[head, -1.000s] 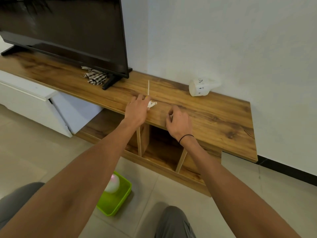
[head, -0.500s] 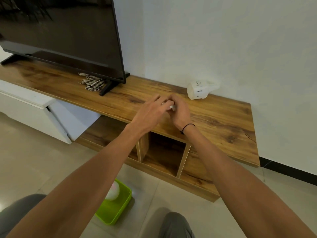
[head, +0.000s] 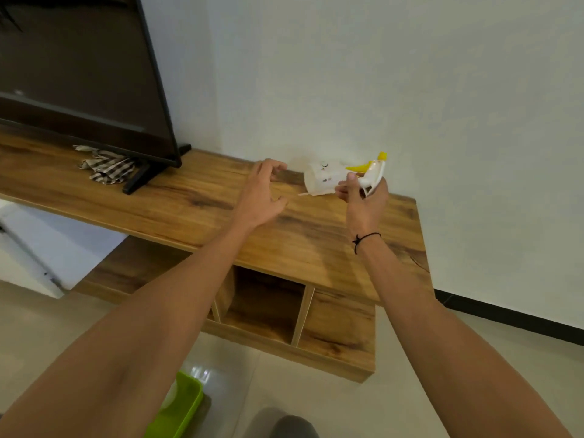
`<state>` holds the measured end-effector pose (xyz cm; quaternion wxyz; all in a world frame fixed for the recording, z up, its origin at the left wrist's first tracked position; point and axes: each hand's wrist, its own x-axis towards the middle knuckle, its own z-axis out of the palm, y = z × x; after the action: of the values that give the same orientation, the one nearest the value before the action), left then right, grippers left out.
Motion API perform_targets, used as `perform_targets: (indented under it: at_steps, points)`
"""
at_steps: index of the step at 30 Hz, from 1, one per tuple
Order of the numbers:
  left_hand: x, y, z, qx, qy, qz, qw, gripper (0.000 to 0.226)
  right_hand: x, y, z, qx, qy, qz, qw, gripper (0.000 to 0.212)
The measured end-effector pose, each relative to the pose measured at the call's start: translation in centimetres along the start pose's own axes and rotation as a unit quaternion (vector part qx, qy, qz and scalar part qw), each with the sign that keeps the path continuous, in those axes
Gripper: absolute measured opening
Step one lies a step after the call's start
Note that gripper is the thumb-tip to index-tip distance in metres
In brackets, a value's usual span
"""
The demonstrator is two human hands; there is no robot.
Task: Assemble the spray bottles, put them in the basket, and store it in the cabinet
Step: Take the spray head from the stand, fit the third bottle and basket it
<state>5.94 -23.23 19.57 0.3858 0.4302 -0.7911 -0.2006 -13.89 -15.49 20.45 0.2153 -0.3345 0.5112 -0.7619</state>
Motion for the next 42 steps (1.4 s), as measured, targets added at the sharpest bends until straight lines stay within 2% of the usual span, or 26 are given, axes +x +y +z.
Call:
perform_targets:
  at_steps: [5,9,13,16,19,28,37,39,42]
  points:
    - [3.6,1.8,3.8,0.048,-0.071,0.021,0.996,0.078,2.7,-0.4,-3.6,0.053,0.064,0.017,0.996,0.037]
    - [6.0,3.0,6.5,0.145,-0.124,0.037,0.981,0.097,4.2,-0.4,-5.9,0.077,0.087,0.025,0.993,0.029]
    - [8.0,3.9,7.7,0.207,-0.145,0.012,0.968,0.109,5.3,-0.2,-7.7,0.071,0.115,0.031,0.99,0.044]
    - [8.3,3.9,7.6,0.242,-0.155,0.016,0.958,0.106,5.8,-0.2,-8.5,0.064,0.135,0.04,0.988,0.039]
    - [7.5,3.3,6.3,0.242,-0.161,0.015,0.957,0.103,5.6,-0.6,-8.8,0.071,0.149,0.047,0.985,0.027]
    - [2.4,0.2,-3.0,0.261,-0.206,-0.045,0.942,0.099,2.2,-2.1,-8.0,0.095,0.153,0.087,0.98,0.023]
    - [-3.7,-1.7,-8.5,0.209,-0.15,-0.125,0.958,0.095,-3.3,-1.8,-4.9,0.102,0.099,0.123,0.982,0.019]
    - [-4.3,-1.5,-8.7,0.202,-0.146,-0.133,0.959,0.096,-4.2,-1.6,-4.4,0.103,0.087,0.122,0.983,0.024]
    - [-4.8,-1.0,-8.8,0.205,-0.148,-0.139,0.957,0.096,-5.0,-1.2,-3.8,0.093,0.087,0.129,0.983,0.044]
